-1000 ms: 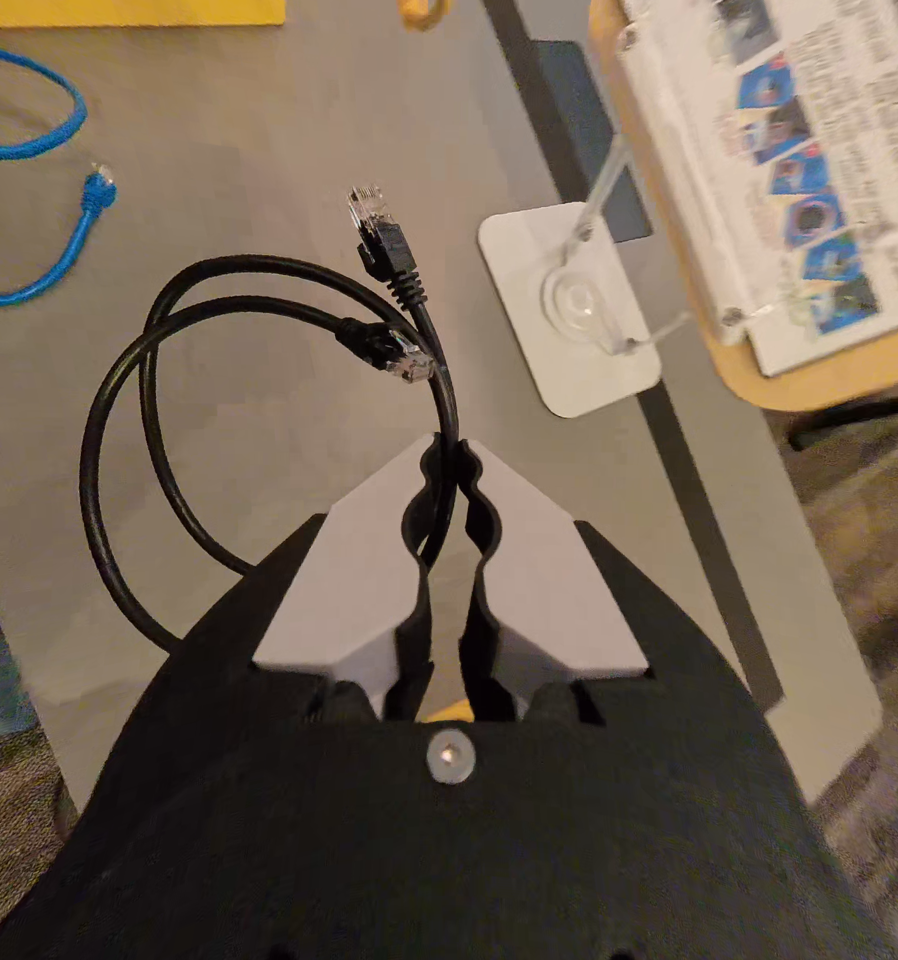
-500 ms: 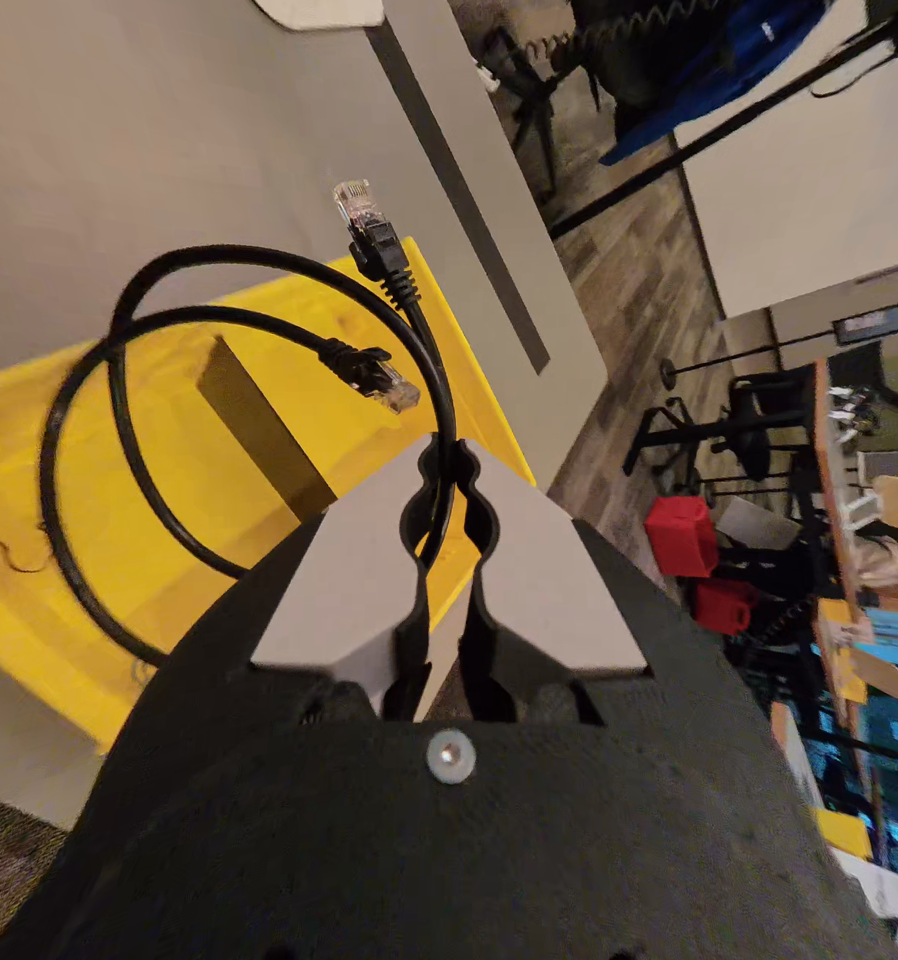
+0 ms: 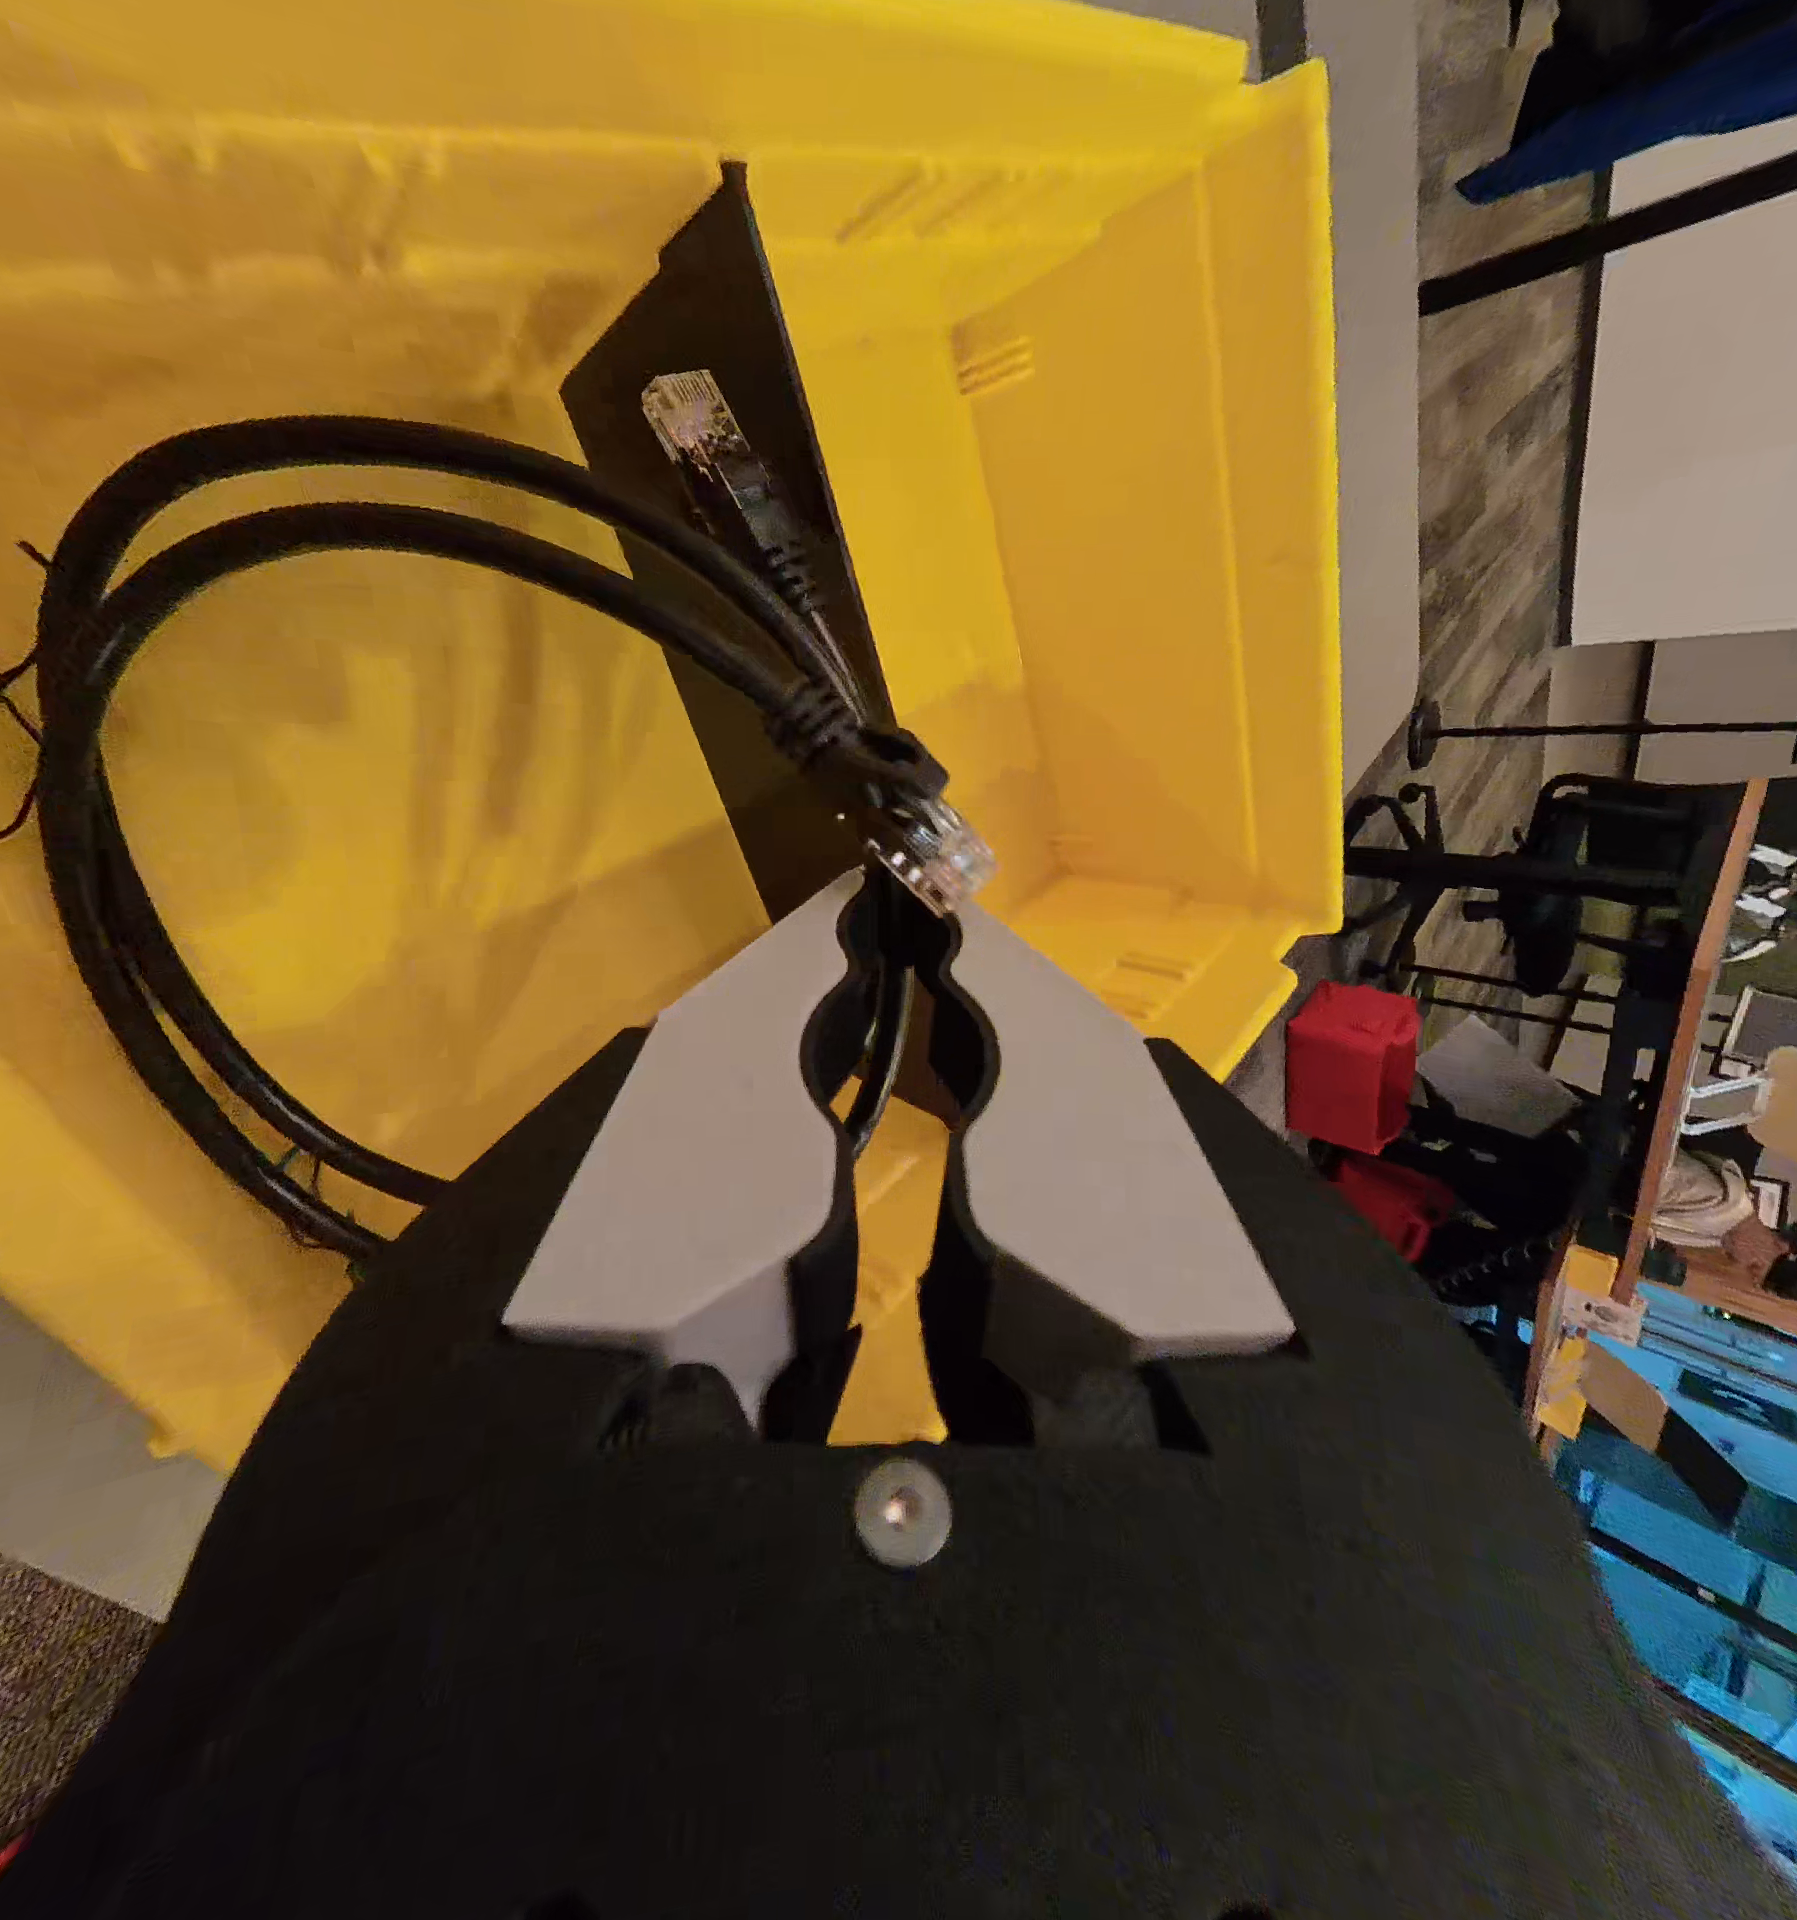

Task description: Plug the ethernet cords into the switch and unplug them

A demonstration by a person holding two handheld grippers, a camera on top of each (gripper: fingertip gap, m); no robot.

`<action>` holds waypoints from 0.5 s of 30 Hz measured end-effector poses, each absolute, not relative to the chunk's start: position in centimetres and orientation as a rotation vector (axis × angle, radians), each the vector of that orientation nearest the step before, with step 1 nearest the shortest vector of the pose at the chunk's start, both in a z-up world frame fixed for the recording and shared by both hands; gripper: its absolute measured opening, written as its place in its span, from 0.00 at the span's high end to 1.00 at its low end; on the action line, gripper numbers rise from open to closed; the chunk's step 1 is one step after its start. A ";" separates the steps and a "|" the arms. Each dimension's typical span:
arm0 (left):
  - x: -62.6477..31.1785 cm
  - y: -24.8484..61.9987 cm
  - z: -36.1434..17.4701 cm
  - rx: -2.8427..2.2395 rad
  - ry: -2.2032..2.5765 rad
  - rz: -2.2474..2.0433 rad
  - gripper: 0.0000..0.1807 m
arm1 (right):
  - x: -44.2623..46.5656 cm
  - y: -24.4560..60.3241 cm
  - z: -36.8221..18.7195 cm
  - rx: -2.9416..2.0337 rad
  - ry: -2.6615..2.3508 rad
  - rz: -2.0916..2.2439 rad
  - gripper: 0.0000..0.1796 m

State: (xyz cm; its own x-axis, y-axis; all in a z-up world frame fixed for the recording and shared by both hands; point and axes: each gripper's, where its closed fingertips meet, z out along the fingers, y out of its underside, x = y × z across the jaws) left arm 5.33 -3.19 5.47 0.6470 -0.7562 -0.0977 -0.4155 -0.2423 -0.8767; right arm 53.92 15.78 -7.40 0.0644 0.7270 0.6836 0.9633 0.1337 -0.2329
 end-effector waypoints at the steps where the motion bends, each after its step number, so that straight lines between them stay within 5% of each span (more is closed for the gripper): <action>1: 5.3 -3.2 5.4 -1.872 0.930 -0.427 0.64 | 54.0 15.9 -8.0 -1.639 -1.748 -0.467 0.98; 8: 5.1 -3.2 5.2 -1.889 0.929 -0.421 0.64 | 54.6 15.7 -12.4 -1.875 -1.880 -0.476 0.95; 12: 5.1 -3.2 4.9 -1.902 0.930 -0.416 0.64 | 54.3 14.4 -10.8 -1.970 -1.920 -0.347 0.82; 15: 5.1 -3.1 4.8 -1.907 0.930 -0.414 0.64 | 54.0 13.8 -8.4 -1.965 -1.950 -0.263 0.83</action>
